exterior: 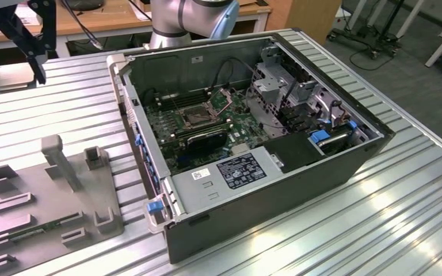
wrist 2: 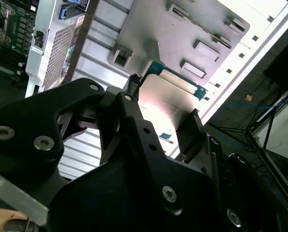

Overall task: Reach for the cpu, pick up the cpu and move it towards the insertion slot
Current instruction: 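Pick up the cpu and move it towards the insertion slot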

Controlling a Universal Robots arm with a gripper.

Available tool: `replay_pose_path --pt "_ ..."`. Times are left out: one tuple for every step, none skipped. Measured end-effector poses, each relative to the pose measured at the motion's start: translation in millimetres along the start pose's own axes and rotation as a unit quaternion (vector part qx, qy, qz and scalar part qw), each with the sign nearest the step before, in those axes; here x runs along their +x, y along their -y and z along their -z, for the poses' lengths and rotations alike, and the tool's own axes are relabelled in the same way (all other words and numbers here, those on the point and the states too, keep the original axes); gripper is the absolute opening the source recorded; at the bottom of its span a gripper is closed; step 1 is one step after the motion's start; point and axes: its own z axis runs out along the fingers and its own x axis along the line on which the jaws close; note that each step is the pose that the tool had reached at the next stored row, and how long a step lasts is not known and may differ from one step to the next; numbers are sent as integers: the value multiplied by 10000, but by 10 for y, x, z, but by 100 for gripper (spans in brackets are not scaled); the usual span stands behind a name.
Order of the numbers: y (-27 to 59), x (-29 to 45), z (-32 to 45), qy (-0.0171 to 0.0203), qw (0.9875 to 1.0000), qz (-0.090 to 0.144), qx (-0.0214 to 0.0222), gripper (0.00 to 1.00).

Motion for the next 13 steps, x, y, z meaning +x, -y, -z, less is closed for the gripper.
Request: replay_pose_path --pt "0 -9 0 0 10000 0 0 55" --pt "0 -17 0 0 10000 0 0 55" --pt "-1 -25 0 0 10000 0 0 55" --pt "-1 -33 0 0 10000 0 0 55" --pt "-1 -41 0 0 10000 0 0 55" --pt "-2 -50 0 0 10000 0 0 55" --pt "-2 -58 0 0 10000 0 0 55" --pt "-2 -66 0 0 10000 0 0 55" --pt "-3 -75 0 0 10000 0 0 55" --pt "-3 -83 0 0 10000 0 0 55" --pt "-3 -91 0 0 10000 0 0 55" --pt "-3 -99 0 0 10000 0 0 55" --pt "-4 -107 0 0 10000 0 0 55"
